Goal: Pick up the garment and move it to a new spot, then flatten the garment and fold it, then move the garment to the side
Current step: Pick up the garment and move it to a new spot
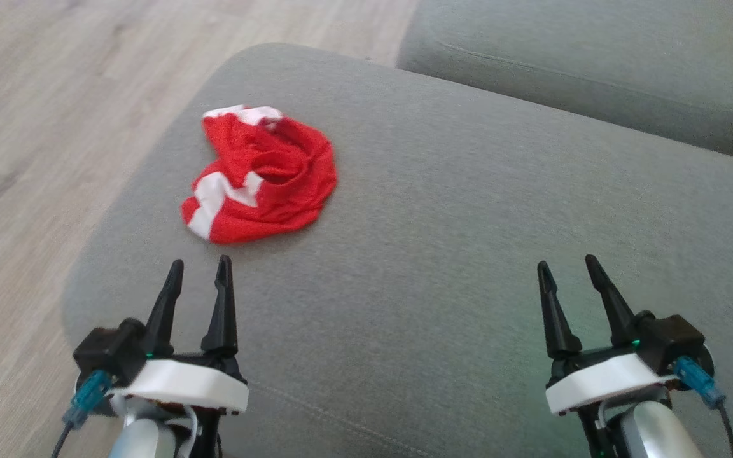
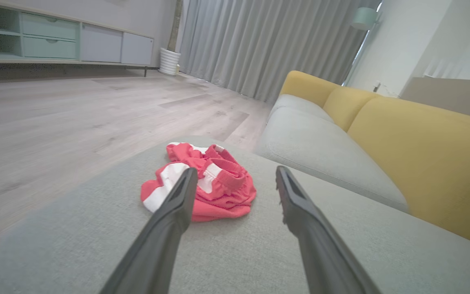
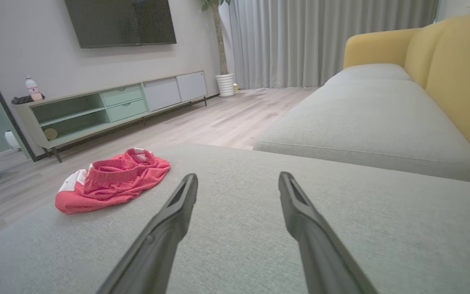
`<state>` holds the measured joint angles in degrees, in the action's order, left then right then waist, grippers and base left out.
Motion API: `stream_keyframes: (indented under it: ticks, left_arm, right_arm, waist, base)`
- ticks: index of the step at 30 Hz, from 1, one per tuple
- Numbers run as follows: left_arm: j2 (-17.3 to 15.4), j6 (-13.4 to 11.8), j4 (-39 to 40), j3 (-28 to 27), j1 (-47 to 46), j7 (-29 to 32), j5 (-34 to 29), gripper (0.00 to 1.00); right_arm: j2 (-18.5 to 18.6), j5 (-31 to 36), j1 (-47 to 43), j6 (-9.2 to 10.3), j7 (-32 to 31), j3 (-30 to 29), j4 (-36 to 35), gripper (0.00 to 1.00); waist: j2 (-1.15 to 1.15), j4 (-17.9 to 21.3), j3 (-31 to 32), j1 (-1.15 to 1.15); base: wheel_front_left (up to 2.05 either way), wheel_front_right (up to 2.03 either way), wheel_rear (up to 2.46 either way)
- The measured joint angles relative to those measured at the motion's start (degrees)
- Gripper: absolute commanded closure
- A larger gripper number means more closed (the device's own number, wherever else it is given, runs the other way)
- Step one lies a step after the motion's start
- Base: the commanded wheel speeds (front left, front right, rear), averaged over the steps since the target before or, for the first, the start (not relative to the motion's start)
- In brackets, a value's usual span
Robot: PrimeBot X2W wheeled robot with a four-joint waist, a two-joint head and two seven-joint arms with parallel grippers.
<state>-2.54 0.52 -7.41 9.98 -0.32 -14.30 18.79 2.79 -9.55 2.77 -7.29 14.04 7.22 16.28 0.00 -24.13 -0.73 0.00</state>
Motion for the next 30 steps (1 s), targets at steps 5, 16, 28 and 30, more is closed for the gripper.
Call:
stream_keyframes:
  ticks: [5, 16, 28, 30]
  left_arm:
    - [0.00, 0.08, -0.05, -1.47, 0.43, 0.00, -0.05, 0.00]
    - [-0.03, 0.52, 0.43, -3.25, 2.41, 0.00, -0.19, 0.00]
    - [-0.11, 2.32, -1.59, -7.68, -1.63, 0.00, -1.47, 0.00]
    - [-0.26, 3.04, -3.38, -8.14, -4.02, 0.00, -2.08, 0.00]
  right_arm:
    - [0.00, -0.15, -0.04, 0.00, 0.00, 0.85, 0.43, 0.00]
    - [-0.02, -0.80, -0.01, 0.00, 0.07, 2.18, 1.58, 0.00]
    - [-0.04, 0.03, 0.15, 0.00, -0.45, 0.49, 0.22, 0.00]
    - [-0.04, 0.83, 0.30, 0.00, -0.98, -0.52, -1.02, 0.00]
  waist:
    - [0.00, -3.76, 0.54, 0.00]
    - [0.00, -5.22, 0.65, 0.00]
    - [0.00, -1.57, -1.88, 0.00]
    - [0.00, -0.52, -3.01, 0.00]
  base:
    - [0.00, 0.00, 0.00]
    - [0.00, 0.00, 0.00]
    - [0.00, 0.00, 0.00]
    - [0.00, 0.00, 0.00]
